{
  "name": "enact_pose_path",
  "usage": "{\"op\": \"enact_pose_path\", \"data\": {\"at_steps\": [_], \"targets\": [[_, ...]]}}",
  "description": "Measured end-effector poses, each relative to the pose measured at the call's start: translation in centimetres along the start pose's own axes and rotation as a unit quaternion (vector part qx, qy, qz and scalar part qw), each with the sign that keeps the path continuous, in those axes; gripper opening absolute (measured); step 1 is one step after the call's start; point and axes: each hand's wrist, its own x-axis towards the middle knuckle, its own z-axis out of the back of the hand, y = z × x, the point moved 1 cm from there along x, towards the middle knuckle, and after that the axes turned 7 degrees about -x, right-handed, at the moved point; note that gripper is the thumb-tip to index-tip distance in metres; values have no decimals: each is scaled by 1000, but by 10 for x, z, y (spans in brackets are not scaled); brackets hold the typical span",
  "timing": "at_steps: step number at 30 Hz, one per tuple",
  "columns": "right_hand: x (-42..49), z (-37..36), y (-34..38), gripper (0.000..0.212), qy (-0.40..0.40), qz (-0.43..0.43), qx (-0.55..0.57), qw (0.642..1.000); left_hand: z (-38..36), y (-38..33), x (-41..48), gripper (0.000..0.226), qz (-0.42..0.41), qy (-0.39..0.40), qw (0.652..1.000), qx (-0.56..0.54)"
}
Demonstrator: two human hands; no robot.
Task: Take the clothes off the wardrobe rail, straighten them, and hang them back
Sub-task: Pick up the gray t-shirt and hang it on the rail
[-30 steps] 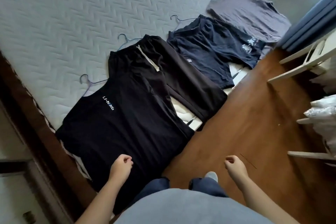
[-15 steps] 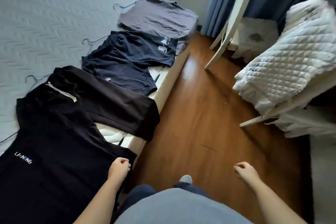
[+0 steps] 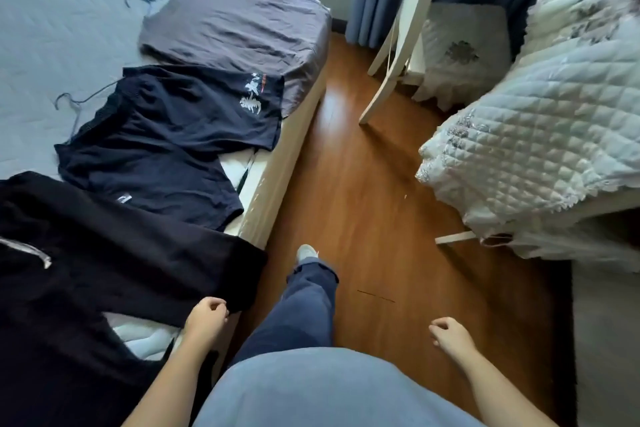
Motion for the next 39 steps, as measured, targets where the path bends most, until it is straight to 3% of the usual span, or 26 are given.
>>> {"op": "enact_pose_path", "data": {"at_steps": [6,10,14,18,22,28,33,39], "targets": [[51,88,179,24,8,62,-66,996,10,-108,62,26,103,-1,991,-86],[73,135,309,19,4,161,-22,987,-1,-204,110,30,56,25,997,-42],[98,168,386,10,9,236,31,971,-32,-296,141,26,20,40,998,-36],[153,205,411,18,32,186,44,981,-70,-384,168,28,-26,41,998,-40],[207,264,448,11,50,113,67,990,-100,-455,170,17,-24,16,996,-82],[251,317,578,12,84,176,-27,980,-98,-506,166,19,9,-67,988,-136],[265,306,686,9,121,226,-88,963,-75,-521,180,13,62,-173,954,-235],[267,284,806,15,107,277,-150,943,-48,-546,251,15,111,-189,934,-282]]}}
